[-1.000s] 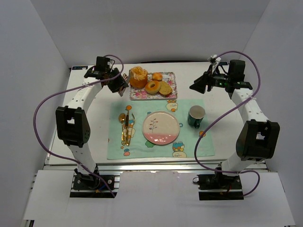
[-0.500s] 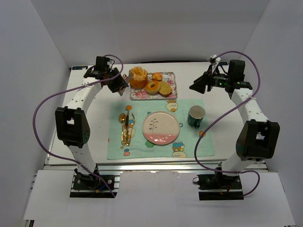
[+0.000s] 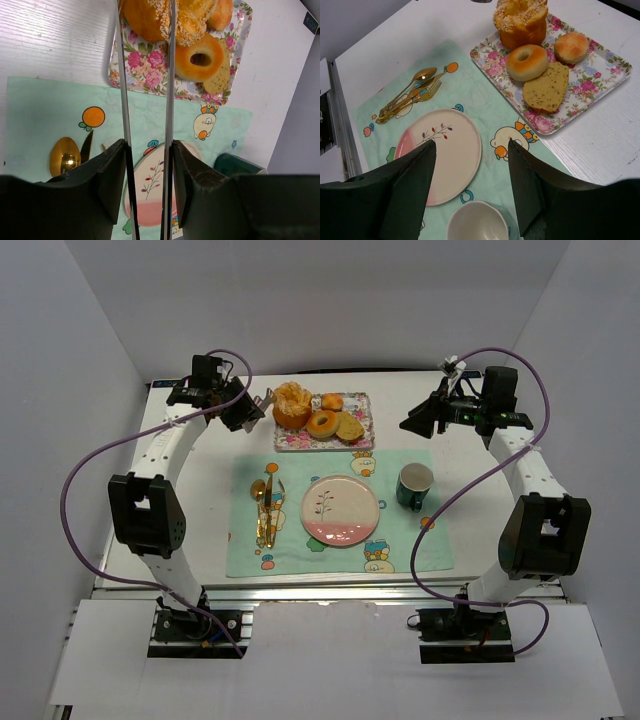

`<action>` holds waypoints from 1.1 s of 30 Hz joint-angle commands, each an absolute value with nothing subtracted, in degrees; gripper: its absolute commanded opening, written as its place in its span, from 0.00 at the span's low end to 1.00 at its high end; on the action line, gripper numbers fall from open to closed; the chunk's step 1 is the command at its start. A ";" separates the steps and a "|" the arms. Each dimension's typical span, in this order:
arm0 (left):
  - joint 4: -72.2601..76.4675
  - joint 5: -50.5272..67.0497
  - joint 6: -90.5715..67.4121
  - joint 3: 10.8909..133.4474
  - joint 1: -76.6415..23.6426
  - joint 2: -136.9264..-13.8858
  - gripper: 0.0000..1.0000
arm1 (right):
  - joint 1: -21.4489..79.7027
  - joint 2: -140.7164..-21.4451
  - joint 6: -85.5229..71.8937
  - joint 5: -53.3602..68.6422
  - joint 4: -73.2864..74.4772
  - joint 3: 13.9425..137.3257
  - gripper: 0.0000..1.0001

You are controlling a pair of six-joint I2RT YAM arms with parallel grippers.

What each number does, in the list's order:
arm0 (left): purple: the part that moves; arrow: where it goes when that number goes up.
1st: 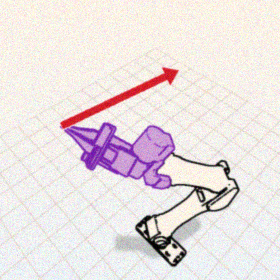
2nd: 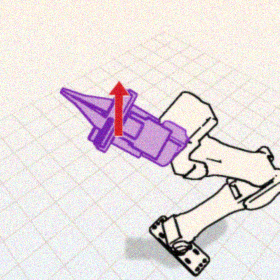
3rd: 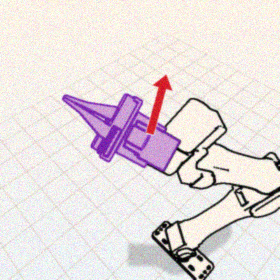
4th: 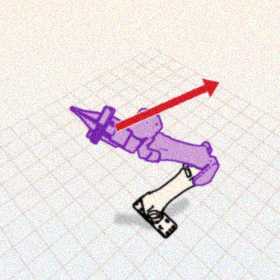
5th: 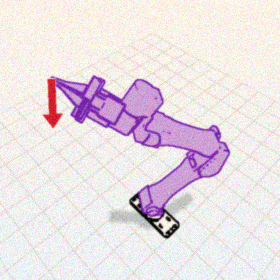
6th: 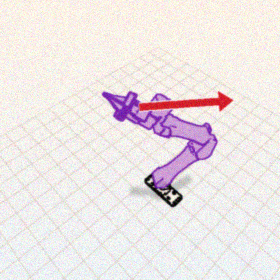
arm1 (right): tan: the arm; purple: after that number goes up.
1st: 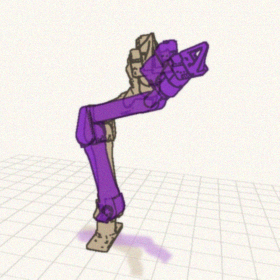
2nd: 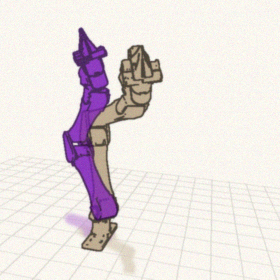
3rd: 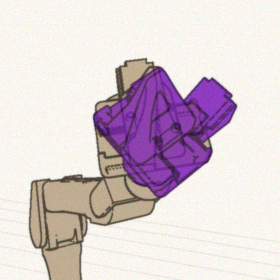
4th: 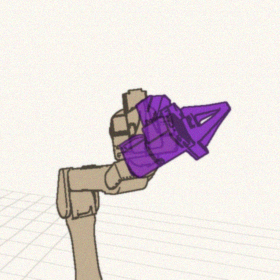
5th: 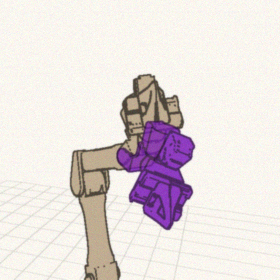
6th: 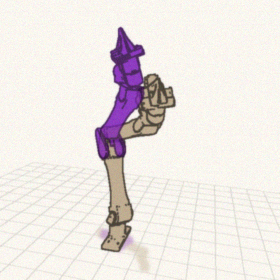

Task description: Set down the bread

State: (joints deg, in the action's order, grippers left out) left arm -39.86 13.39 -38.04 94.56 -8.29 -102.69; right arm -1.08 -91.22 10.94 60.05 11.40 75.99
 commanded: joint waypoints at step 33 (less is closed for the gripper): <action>-36.30 18.98 -38.23 97.21 -7.74 -105.47 0.50 | -1.23 -89.91 10.63 60.73 9.23 76.38 0.64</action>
